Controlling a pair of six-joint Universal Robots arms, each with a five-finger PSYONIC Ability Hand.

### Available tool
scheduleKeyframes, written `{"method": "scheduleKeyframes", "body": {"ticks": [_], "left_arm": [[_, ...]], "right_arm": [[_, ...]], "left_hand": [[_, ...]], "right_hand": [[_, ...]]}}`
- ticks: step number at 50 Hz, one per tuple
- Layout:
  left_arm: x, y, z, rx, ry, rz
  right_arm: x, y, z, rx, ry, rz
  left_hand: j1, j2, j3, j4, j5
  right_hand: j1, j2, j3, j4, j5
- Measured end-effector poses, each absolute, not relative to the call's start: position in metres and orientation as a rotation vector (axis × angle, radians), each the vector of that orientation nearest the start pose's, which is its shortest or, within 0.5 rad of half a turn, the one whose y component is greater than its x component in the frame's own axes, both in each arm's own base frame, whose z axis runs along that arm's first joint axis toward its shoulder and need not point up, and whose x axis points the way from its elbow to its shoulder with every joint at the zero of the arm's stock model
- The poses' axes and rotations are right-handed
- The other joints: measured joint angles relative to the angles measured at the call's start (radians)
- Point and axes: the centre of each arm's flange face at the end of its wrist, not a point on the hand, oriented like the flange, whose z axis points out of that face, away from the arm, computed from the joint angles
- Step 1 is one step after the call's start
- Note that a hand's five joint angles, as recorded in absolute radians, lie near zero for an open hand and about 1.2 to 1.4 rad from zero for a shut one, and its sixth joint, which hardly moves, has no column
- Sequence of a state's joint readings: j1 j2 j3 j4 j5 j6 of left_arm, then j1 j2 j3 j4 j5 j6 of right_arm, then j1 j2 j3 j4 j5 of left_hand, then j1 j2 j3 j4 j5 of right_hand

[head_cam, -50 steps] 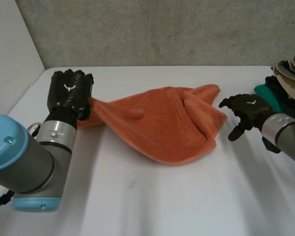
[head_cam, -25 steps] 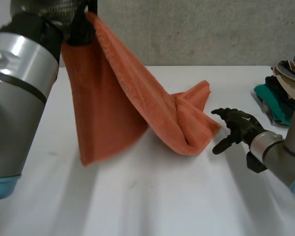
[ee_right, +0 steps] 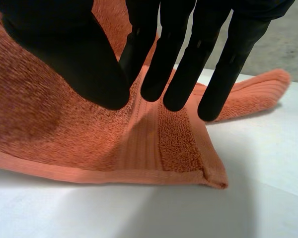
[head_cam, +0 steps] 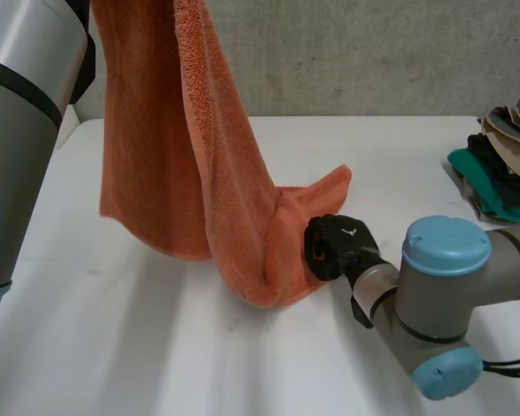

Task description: Fold the laundry.

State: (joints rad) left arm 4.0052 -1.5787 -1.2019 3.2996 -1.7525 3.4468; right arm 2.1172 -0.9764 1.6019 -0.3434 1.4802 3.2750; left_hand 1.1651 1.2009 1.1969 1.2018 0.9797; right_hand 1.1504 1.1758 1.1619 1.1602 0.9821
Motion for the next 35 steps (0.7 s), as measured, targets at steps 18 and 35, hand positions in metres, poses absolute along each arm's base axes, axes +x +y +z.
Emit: {"method": "scheduleKeyframes", "body": {"ticks": [18, 35], "left_arm": [[-0.289, -0.163, 0.432, 0.61, 1.689, -2.865], [-0.291, -0.164, 0.431, 0.613, 1.695, -2.863]], "right_arm": [[0.257, -0.262, 0.203, -0.632, 2.152, -1.703], [0.295, -0.175, 0.129, -0.51, 2.211, -1.208]], "left_hand": [[0.0, 0.0, 0.0, 0.0, 0.0], [0.0, 0.0, 0.0, 0.0, 0.0]], "right_hand": [[-0.921, -0.953, -0.937, -0.93, -0.925], [-0.922, -0.962, -0.951, -0.947, -0.934]]}}
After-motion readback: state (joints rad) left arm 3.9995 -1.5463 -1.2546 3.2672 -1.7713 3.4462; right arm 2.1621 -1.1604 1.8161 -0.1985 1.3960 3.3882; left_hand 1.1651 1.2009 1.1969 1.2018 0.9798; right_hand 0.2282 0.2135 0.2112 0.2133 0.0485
